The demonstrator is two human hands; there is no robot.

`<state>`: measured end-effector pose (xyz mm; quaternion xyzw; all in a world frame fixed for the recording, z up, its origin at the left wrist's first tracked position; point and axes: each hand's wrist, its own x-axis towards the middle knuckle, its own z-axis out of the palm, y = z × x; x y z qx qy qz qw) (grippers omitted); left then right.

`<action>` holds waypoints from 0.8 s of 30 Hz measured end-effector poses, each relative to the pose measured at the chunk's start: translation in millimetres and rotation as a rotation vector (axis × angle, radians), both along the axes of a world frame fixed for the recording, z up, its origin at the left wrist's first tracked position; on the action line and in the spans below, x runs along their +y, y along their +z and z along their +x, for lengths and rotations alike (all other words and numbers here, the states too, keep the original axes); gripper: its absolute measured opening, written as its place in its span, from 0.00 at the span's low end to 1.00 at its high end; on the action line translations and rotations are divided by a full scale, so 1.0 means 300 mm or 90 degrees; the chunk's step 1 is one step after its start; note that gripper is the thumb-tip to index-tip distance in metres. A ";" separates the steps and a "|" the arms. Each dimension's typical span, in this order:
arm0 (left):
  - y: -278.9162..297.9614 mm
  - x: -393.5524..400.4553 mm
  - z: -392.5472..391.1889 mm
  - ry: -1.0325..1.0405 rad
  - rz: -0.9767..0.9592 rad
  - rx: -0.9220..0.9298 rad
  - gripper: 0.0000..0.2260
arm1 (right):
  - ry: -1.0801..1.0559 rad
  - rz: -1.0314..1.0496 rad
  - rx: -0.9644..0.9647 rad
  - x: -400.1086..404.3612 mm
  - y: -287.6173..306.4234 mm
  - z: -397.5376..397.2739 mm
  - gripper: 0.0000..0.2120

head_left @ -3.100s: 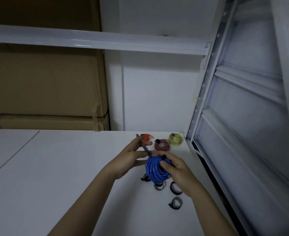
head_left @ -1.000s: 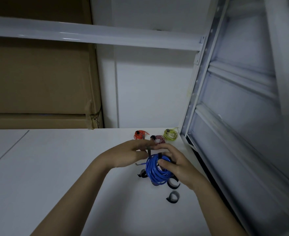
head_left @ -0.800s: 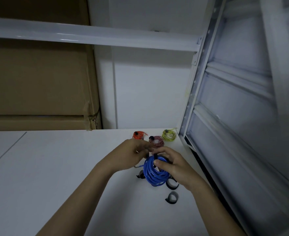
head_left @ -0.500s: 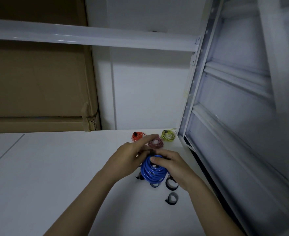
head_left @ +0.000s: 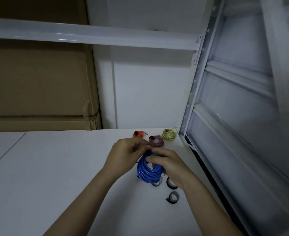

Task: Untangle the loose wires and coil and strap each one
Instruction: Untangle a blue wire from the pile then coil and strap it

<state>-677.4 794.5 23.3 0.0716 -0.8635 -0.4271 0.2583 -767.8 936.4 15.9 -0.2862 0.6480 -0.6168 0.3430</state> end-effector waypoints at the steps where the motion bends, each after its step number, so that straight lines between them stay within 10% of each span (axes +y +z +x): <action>1: 0.001 0.004 0.004 0.005 -0.031 0.001 0.05 | -0.001 0.001 -0.010 -0.002 0.000 0.000 0.09; 24: 0.011 0.012 0.018 0.024 0.185 0.114 0.08 | -0.034 0.016 -0.158 -0.037 0.009 0.036 0.09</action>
